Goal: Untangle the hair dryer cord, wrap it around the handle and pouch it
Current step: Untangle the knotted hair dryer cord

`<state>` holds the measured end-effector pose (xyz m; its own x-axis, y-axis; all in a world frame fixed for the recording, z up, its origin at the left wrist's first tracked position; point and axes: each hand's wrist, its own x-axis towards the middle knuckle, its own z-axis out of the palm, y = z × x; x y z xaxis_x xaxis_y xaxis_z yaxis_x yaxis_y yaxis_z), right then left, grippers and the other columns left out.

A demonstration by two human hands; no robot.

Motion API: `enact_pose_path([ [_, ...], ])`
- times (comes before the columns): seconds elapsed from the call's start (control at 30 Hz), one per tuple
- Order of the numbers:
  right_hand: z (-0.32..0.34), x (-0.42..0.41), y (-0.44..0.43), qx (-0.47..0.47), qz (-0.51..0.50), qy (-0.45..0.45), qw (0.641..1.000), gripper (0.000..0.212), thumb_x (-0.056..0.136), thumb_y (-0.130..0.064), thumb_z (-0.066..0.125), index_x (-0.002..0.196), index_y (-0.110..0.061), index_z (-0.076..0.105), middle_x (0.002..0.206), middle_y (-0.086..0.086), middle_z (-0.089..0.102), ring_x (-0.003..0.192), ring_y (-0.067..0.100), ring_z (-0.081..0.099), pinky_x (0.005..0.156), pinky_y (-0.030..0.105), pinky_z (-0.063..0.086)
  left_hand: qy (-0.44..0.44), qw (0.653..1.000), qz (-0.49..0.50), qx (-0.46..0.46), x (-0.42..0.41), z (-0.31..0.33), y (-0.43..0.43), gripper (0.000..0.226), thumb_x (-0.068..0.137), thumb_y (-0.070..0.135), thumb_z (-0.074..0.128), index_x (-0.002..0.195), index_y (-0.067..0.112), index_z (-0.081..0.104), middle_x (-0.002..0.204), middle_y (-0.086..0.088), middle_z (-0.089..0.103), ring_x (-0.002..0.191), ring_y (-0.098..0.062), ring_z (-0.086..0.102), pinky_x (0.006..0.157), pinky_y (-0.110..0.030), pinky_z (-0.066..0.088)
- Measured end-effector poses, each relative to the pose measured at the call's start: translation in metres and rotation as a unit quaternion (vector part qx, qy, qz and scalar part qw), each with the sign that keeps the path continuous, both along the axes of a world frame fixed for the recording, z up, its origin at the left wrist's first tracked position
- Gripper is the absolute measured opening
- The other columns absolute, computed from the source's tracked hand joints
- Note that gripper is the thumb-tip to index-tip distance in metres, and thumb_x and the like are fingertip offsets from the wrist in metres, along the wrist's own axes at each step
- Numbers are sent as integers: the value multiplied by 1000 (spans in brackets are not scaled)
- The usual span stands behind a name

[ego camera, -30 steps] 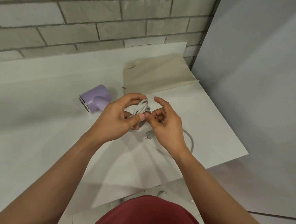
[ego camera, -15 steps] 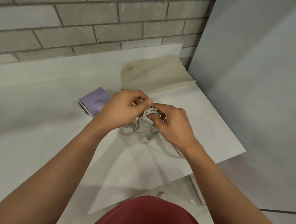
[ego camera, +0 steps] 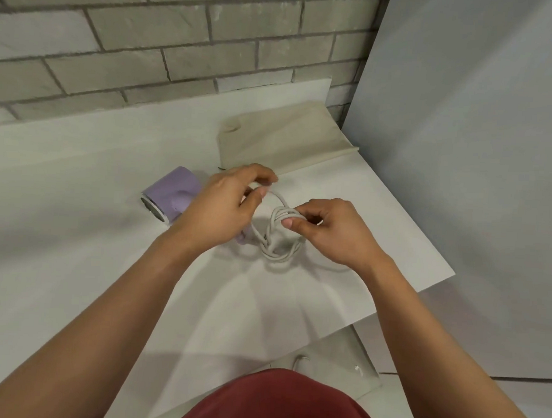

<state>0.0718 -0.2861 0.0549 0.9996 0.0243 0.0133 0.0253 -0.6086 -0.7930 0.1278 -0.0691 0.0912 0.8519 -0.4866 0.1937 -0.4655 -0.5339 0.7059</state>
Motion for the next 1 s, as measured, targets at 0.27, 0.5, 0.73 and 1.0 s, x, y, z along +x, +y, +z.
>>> enact_pose_path([
  [0.27, 10, 0, 3, -71, 24, -34, 997, 18, 92, -47, 72, 94, -31, 81, 82, -4, 71, 79, 15, 62, 74, 39, 52, -146, 938, -81, 305, 12, 21, -6, 30, 106, 48, 44, 122, 39, 67, 116, 12, 73, 107, -23, 67, 79, -38, 52],
  [0.5, 16, -1, -7, 125, 16, 19, 992, 4, 92, -31, 81, 93, -31, 84, 89, -12, 81, 87, -1, 73, 77, 6, 48, -142, 978, 138, 61, 2, 13, -1, 29, 107, 47, 43, 104, 24, 60, 83, 11, 77, 77, -24, 70, 70, -41, 54],
  [0.73, 16, 4, -8, 52, 10, 3, 999, 7, 92, -33, 79, 86, -33, 82, 82, -11, 78, 77, 8, 68, 71, 22, 49, -143, 978, 106, 108, 3, 14, 9, 27, 103, 19, 55, 129, 17, 63, 120, -2, 68, 108, -31, 60, 91, -40, 47],
  [1.0, 20, 5, -4, -30, 30, -72, 997, 6, 91, -36, 76, 89, -37, 81, 75, -14, 74, 69, 7, 61, 60, 11, 41, -246, 883, -113, 382, 6, 43, -17, 31, 105, 40, 42, 121, 32, 67, 109, 7, 69, 107, -23, 62, 94, -37, 39],
])
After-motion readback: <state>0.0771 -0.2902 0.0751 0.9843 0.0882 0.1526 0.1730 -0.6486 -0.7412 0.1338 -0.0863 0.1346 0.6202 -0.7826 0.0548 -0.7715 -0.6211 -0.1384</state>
